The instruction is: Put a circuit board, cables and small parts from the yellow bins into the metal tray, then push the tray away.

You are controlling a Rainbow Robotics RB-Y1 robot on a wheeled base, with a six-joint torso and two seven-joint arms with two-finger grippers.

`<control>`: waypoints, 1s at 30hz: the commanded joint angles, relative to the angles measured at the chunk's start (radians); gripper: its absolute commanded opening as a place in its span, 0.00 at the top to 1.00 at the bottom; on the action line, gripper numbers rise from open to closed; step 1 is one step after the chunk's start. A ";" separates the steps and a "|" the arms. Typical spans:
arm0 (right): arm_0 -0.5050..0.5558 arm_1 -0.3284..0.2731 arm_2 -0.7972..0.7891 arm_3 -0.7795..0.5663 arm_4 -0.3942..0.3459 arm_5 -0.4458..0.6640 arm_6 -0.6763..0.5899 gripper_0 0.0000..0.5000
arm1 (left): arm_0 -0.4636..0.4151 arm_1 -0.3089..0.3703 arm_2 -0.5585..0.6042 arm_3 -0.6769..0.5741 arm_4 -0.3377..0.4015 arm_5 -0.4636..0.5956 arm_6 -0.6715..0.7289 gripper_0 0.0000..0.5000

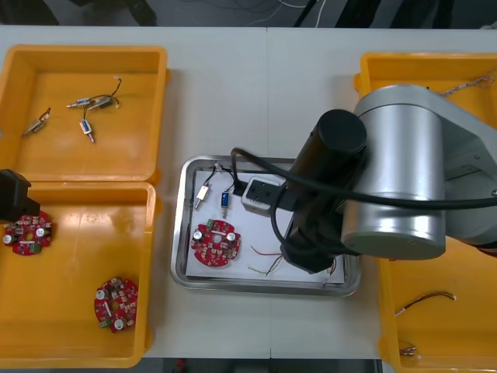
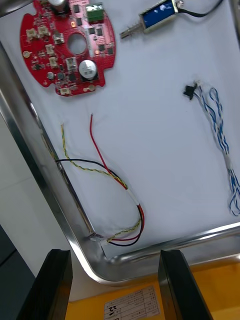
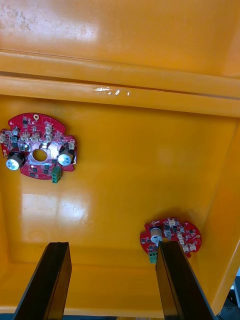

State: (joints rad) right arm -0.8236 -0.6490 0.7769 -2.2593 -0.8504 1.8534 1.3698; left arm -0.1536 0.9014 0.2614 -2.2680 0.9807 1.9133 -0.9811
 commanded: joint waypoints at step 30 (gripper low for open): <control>0.044 0.138 0.280 0.080 0.214 -0.071 0.310 0.00 | 0.016 0.034 0.027 -0.030 -0.007 0.007 -0.082 0.00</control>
State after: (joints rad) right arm -0.8063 -0.5366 1.0205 -2.1723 -0.6647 1.7909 1.6607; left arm -0.1533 0.9014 0.2614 -2.2689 0.9807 1.9133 -0.9813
